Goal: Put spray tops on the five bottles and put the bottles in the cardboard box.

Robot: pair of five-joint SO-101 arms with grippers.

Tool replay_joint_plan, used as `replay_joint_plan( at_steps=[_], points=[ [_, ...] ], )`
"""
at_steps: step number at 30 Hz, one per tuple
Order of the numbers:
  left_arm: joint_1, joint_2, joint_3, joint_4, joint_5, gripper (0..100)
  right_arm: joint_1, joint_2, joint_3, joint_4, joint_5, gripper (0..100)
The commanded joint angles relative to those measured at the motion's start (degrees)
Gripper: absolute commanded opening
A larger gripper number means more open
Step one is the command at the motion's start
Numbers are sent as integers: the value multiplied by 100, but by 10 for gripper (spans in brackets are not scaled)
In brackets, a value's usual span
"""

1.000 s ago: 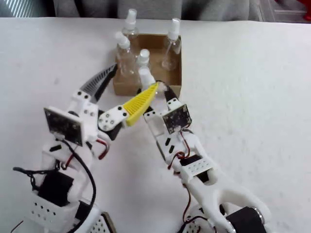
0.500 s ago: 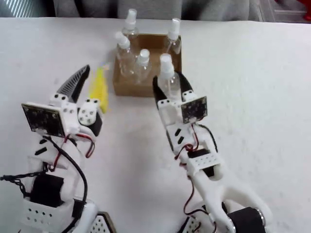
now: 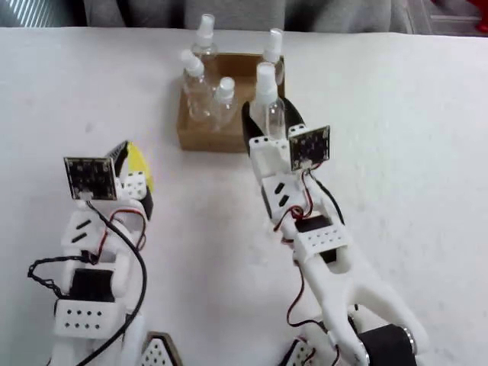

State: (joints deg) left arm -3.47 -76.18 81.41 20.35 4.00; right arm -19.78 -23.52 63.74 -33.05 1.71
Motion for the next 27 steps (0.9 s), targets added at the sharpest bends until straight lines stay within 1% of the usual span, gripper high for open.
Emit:
replay_joint_plan(
  at_steps=[1, 3, 9, 12, 16, 18, 27],
  points=[
    [-84, -75, 448, -712, 79, 23, 75, 101, -492, -4, -70, 17],
    [-84, -75, 738, -1011, 79, 23, 84, 391, -712, -4, -211, 17],
    [-66, -75, 1574, -1793, 79, 23, 453, 1736, -1635, -13, -1442, 17],
    [-84, -75, 1591, -1829, 70, 23, 523, 2308, -1978, -418, -1793, 17],
    [-75, -75, 1591, -1820, 70, 23, 523, 2853, -2040, -1508, -1793, 17],
    [-75, -57, 1591, -1820, 53, 23, 523, 3037, -2101, -1815, -1793, 17],
    [-75, -48, 1591, -1811, 35, 23, 681, 3802, -2998, -1851, -1793, 17]
  ],
)
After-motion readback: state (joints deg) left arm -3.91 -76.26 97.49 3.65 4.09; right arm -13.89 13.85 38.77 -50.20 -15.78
